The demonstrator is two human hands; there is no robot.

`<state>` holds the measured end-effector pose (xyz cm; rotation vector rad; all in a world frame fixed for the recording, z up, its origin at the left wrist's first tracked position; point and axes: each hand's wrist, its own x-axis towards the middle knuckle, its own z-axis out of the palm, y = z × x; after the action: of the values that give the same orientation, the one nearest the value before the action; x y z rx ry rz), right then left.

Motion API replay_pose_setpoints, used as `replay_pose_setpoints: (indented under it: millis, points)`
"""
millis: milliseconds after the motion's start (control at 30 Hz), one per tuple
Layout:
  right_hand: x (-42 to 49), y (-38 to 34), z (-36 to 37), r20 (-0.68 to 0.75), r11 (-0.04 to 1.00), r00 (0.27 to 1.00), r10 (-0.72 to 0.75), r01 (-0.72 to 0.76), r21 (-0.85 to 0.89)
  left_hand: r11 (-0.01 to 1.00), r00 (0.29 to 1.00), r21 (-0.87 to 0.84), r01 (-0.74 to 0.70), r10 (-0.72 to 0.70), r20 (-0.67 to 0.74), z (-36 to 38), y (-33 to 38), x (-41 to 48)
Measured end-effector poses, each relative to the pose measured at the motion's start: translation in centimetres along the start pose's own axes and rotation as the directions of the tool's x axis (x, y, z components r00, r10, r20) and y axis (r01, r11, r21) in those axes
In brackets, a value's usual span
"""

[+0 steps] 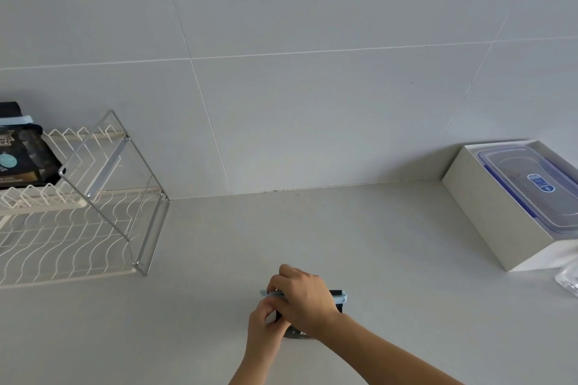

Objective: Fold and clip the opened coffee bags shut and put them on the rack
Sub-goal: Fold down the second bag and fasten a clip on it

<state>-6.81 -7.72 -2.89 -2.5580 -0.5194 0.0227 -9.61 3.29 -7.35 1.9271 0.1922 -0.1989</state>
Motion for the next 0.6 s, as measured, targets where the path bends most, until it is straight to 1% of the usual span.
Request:
replay_pose_setpoints:
  millis: [133, 233, 300, 367, 400, 433, 600]
  points:
    - [0.0, 0.1, -0.5, 0.001, 0.994, 0.998, 0.064, -0.064, 0.092, 0.996, 0.998, -0.074, 0.046, -0.042, 0.045, -0.5, -0.3, 0.0]
    - [-0.5, 0.2, -0.9, -0.003, 0.99, 0.998, 0.068, -0.067, 0.126, 0.973, 0.977, -0.152, 0.177, -0.154, 0.149, -1.0, -0.1, 0.8]
    - [-0.8, 0.5, -1.2, -0.03, 0.988, 0.997, 0.066, -0.061, 0.141, 0.905, 0.95, -0.303, 0.299, -0.253, 0.181, -1.6, 0.5, 0.9]
    - [-1.0, 0.7, -1.7, -0.073, 0.986, 0.996, 0.06, -0.048, 0.159, 0.786, 0.923, -0.485, 0.384, -0.344, 0.175, -1.8, 0.9, 0.8]
    - [-1.0, 0.8, -1.9, -0.086, 0.989, 0.995, 0.046, -0.033, 0.148, 0.747, 0.921, -0.543, 0.384, -0.348, 0.174, -1.9, 0.9, 0.7]
    - [-1.0, 0.8, -2.0, -0.088, 0.991, 0.996, 0.031, -0.02, 0.129, 0.741, 0.927, -0.56, 0.371, -0.333, 0.174, -2.0, 1.1, 0.5]
    - [-1.3, 0.8, -1.9, -0.086, 0.994, 0.996, 0.026, -0.016, 0.11, 0.844, 0.959, -0.457, 0.281, -0.228, 0.167, -1.9, 2.0, -0.4]
